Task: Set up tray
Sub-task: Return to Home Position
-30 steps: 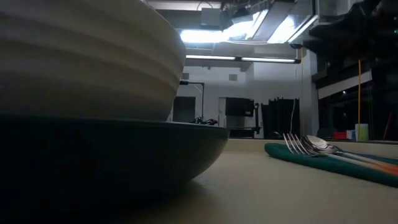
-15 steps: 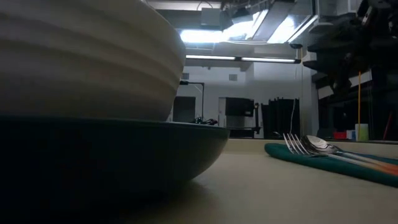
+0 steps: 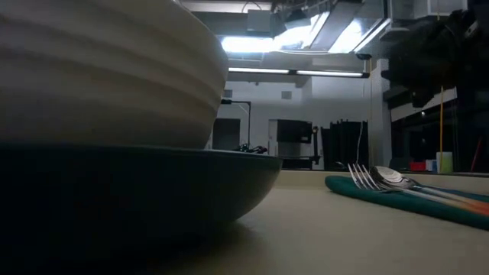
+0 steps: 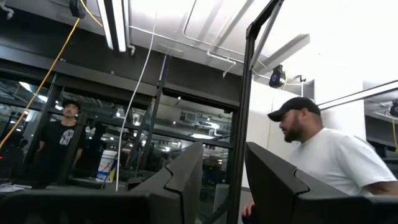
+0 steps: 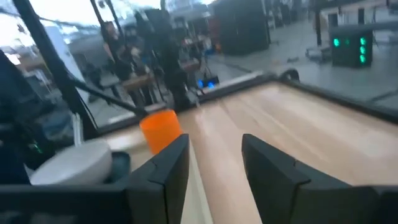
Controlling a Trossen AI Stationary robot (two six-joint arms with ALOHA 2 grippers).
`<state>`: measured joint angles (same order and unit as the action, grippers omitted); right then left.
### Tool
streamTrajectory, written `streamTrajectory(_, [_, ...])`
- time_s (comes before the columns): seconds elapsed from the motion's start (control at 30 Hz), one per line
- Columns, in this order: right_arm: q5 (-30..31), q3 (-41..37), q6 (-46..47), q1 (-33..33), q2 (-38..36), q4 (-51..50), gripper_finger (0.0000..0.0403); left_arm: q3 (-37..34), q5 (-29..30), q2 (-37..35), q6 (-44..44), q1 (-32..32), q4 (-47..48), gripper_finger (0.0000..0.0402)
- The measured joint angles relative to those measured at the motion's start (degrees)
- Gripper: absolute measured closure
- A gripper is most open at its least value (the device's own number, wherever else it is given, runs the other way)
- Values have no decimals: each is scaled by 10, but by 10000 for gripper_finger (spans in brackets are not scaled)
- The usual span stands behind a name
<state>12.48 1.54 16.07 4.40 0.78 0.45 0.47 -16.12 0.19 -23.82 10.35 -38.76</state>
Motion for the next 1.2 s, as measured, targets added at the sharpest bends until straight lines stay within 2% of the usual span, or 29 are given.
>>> streamTrajectory(0.27, [-3, 1, -60, 0, 0, -6, 249, 0, 0, 0, 0, 0, 0, 286])
streamTrajectory(1.2, [-1, 1, -59, 1, -1, -4, 249, 0, 0, 0, 0, 0, 0, 286])
